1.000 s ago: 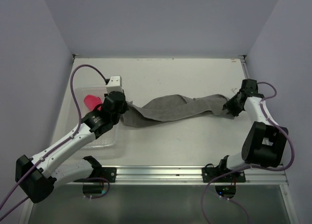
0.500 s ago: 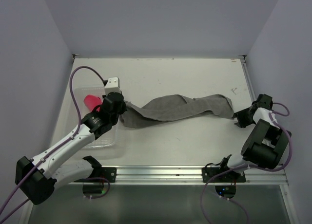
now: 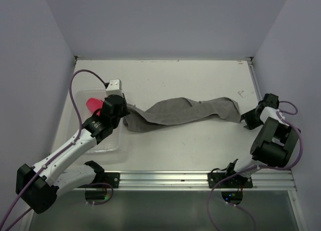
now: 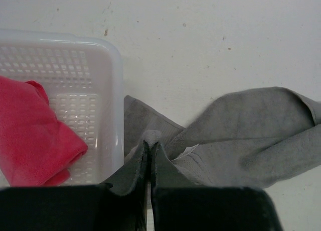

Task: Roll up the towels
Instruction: Flatten the towel

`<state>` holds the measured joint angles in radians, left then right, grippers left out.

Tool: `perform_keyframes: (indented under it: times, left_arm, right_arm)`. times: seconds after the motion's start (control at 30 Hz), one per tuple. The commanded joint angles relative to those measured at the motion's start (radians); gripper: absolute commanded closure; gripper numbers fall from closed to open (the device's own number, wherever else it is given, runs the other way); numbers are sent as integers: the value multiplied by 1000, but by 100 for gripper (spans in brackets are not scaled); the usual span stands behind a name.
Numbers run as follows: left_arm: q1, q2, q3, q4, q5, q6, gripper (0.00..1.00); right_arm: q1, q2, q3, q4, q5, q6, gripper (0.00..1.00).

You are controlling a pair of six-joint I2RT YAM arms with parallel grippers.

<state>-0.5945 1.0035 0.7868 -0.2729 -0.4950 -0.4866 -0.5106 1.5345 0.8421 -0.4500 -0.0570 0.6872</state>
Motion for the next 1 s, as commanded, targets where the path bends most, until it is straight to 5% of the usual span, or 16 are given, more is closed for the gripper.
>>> perform_keyframes:
  times: [0.0, 0.7, 0.97]
  left_arm:
    - [15, -31, -15, 72, 32, -3, 100]
    - [21, -43, -32, 83, 50, 5, 100]
    - [59, -26, -18, 83, 113, 6, 100]
  right_arm:
    - [44, 32, 77, 0, 92, -40, 57]
    - [146, 242, 175, -52, 177, -75, 59]
    - [155, 234, 176, -62, 138, -81, 89]
